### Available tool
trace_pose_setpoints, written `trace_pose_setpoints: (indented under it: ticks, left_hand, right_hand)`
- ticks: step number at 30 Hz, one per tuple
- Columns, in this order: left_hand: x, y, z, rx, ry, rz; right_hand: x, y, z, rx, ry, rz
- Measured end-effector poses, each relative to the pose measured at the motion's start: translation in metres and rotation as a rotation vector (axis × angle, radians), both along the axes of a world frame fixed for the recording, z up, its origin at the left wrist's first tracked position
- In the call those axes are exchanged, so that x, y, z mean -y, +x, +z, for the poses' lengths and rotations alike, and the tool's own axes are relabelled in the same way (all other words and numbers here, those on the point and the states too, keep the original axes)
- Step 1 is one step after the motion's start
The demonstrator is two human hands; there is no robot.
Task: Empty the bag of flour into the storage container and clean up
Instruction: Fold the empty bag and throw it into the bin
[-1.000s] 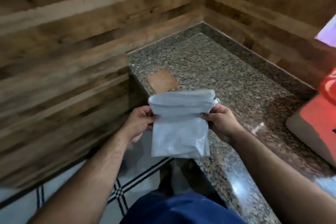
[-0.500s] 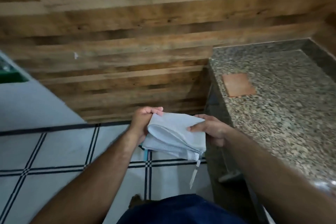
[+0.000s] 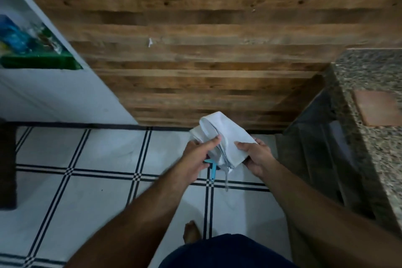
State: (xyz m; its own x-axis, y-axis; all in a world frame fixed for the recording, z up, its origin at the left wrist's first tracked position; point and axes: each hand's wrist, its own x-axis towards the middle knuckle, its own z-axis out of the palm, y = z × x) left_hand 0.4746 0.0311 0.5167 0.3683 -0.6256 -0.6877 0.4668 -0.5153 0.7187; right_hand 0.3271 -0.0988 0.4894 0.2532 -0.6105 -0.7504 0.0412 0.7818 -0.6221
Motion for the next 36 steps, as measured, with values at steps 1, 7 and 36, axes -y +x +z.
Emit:
trace_pose_setpoints:
  ticks: [1,7,36]
  left_hand:
    - [0.003,0.009,-0.011,0.019,0.013,0.041]
    - [0.027,0.051,-0.072,0.113,0.109,0.247]
    - [0.040,0.173,-0.472,0.571,0.632,-0.141]
  right_hand:
    - [-0.005,0.015,-0.009,-0.006,0.010,0.001]
    - [-0.004,0.065,-0.067,-0.079,0.018,0.028]
    - [0.011,0.133,-0.552,-0.471,0.243,0.368]
